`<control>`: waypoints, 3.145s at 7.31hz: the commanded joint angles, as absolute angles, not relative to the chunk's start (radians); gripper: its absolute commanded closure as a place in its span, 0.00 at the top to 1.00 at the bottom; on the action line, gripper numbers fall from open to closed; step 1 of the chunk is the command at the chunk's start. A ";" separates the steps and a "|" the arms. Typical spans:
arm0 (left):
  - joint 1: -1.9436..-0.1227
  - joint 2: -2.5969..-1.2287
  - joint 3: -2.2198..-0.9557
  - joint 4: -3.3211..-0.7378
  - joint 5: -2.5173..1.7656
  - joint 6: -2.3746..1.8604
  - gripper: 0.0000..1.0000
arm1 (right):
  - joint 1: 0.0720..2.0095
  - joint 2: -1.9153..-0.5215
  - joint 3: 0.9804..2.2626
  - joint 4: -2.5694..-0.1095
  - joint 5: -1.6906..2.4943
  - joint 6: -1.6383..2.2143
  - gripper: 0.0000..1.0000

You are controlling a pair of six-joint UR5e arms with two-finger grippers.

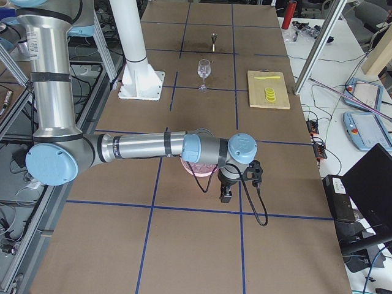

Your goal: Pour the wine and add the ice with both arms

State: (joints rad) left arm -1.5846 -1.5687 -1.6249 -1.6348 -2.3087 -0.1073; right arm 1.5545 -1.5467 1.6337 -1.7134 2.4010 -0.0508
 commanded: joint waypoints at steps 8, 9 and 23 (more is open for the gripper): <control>-1.583 -1.566 -1.629 -1.634 -2.310 -0.106 1.00 | 1.606 -1.537 1.591 -1.655 2.361 -0.038 1.00; -1.583 -1.566 -1.629 -1.634 -2.310 -0.106 1.00 | 1.606 -1.537 1.589 -1.654 2.359 -0.038 1.00; -1.583 -1.566 -1.612 -1.643 -2.316 -0.107 1.00 | 1.606 -1.548 1.592 -1.652 2.359 -0.037 1.00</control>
